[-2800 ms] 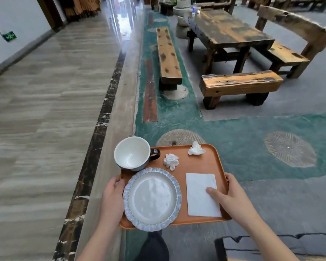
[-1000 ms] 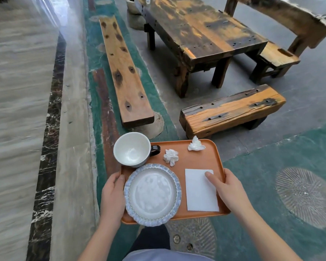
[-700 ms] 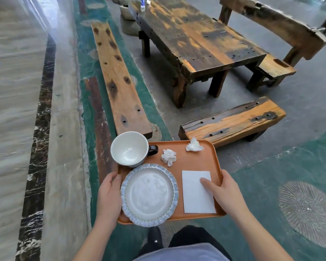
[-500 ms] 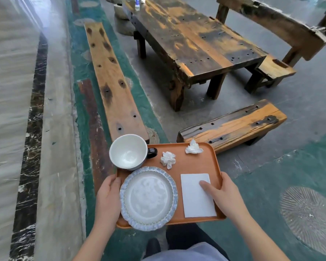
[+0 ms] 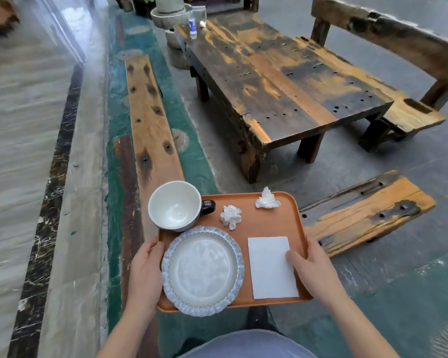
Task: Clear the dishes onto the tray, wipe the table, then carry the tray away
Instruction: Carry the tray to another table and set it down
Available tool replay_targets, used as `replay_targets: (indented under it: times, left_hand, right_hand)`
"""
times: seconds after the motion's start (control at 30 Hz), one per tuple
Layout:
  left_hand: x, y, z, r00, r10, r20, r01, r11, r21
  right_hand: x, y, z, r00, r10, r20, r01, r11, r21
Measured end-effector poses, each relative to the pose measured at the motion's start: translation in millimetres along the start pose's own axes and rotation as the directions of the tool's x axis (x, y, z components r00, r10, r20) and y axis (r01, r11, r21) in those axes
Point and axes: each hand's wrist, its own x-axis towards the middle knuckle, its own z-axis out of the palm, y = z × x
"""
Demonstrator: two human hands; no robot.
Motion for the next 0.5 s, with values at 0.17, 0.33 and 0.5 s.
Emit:
replay_targets:
  times: [0.17,0.33,0.5]
  left_hand:
    - [45.3,30.3,42.4,1.000,-0.023,-0.005,0.023,1.000,0.016]
    - [93.0,57.4,78.2,0.997,-0.076,0.004,0.076,0.997,-0.007]
    - [168.3,76.8,108.5,0.995,-0.100,0.022,0.101,0.994,-0.039]
  right_hand:
    - [69.7,-23.3,-16.7,1.000,0.015,0.016,-0.015,0.999,-0.033]
    - [134.0,-50.3,-24.1,0.999,0.039,0.011,-0.039,0.999,-0.024]
    - [210.1,-83.4,-13.8,0.997,0.070,-0.025,-0.071,0.997,-0.030]
